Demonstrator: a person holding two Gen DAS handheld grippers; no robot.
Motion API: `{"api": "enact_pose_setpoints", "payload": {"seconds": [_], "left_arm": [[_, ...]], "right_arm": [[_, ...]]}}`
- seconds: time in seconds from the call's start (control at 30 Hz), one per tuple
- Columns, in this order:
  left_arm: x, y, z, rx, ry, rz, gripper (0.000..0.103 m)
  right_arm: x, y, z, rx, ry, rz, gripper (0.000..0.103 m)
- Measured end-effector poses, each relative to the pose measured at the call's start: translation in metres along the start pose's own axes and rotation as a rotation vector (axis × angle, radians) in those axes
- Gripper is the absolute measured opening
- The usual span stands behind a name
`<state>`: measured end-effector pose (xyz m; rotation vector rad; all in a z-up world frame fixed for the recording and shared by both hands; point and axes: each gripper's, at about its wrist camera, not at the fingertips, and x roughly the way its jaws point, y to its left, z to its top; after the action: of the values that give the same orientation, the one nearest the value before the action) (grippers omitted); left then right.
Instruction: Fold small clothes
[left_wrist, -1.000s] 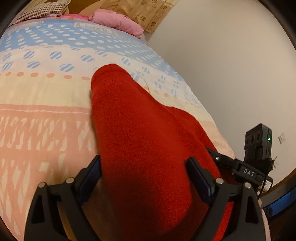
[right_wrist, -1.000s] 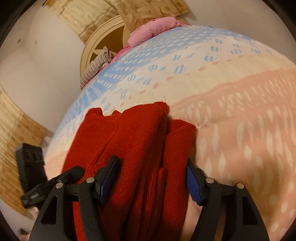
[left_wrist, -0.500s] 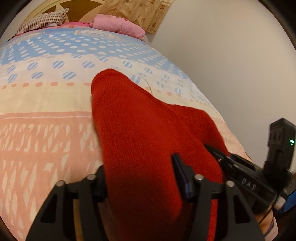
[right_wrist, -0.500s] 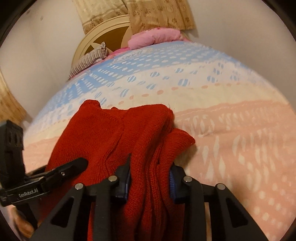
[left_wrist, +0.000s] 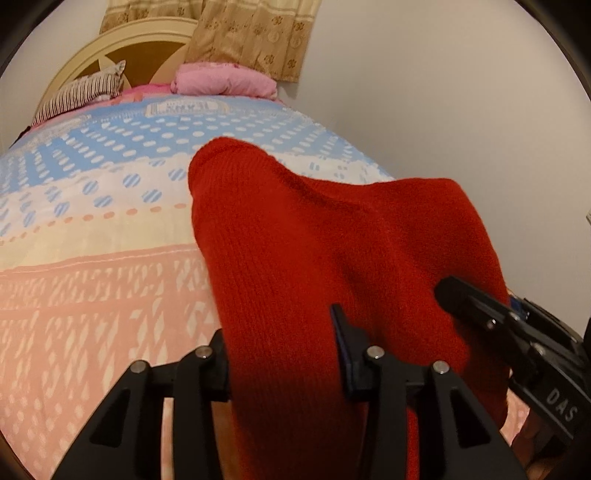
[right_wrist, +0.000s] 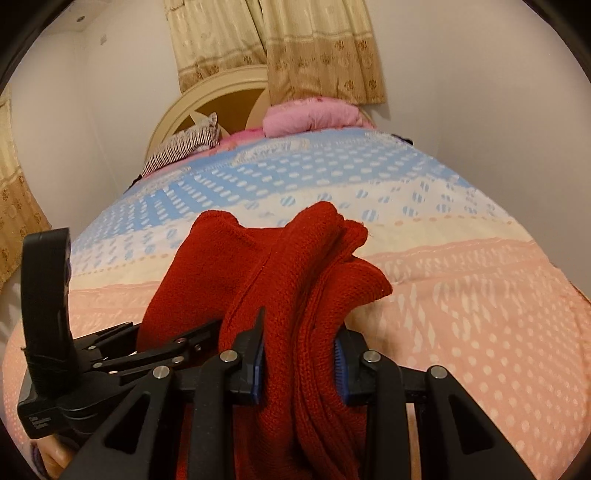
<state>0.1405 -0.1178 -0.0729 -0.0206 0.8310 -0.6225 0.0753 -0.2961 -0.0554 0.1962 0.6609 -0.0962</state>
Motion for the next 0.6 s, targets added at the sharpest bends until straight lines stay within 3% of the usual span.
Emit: {"api": "enact_pose_setpoints", "payload": {"seconds": [0.33,0.6], "left_arm": [[-0.045,-0.024,-0.012,0.061,-0.028,-0.015,0.042],[-0.062,-0.035,-0.035,0.087,-0.006,-0.028,0.042]], "right_arm": [[-0.080,0.020,-0.022,0.051,-0.090,0.009,0.030],[-0.112,0.020,-0.048,0.095,-0.091,-0.011,0.030]]}}
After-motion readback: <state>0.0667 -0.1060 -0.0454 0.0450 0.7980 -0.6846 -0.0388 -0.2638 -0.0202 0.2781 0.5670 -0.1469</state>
